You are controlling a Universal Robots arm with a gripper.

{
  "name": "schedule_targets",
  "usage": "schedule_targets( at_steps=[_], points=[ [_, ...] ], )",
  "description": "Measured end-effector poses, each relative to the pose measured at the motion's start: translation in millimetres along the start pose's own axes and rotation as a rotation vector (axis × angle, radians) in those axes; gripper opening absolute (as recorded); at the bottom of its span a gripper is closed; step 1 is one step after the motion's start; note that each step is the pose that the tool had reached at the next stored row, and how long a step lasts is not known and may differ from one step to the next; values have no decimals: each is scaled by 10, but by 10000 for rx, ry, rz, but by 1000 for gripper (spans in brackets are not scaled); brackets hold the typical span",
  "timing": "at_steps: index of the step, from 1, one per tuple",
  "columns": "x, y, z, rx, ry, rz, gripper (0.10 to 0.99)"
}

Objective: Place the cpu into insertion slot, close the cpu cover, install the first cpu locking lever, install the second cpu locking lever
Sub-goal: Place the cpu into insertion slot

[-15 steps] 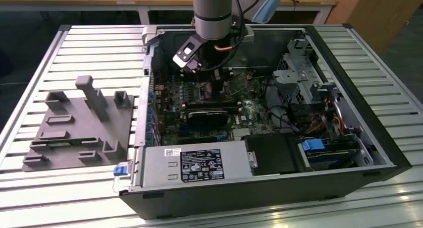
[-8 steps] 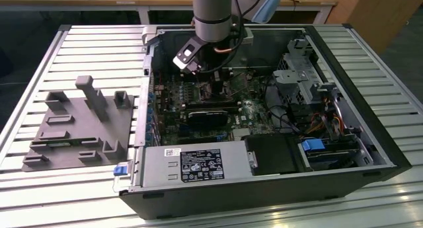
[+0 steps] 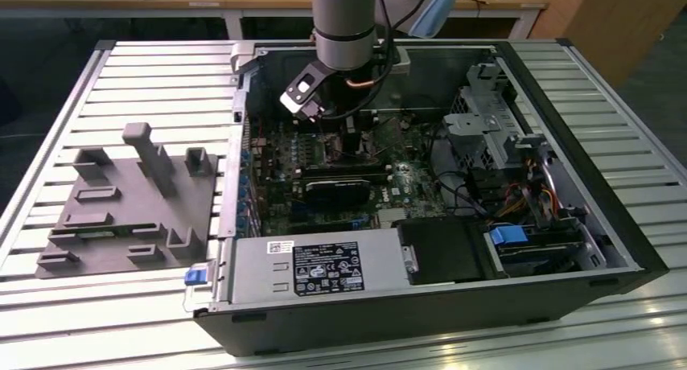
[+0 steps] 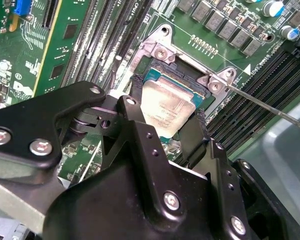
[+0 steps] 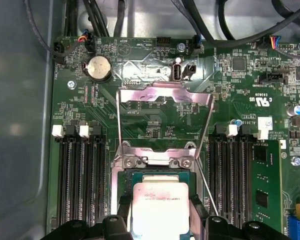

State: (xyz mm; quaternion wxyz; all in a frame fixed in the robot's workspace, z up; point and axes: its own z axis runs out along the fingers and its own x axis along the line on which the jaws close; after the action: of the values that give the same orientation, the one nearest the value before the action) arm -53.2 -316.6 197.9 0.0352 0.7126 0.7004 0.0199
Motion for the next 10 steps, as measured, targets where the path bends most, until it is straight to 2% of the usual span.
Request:
schedule_targets(
  at_steps=[10],
  points=[
    [30, -8, 37, 3, -8, 118, 541]
  ],
)
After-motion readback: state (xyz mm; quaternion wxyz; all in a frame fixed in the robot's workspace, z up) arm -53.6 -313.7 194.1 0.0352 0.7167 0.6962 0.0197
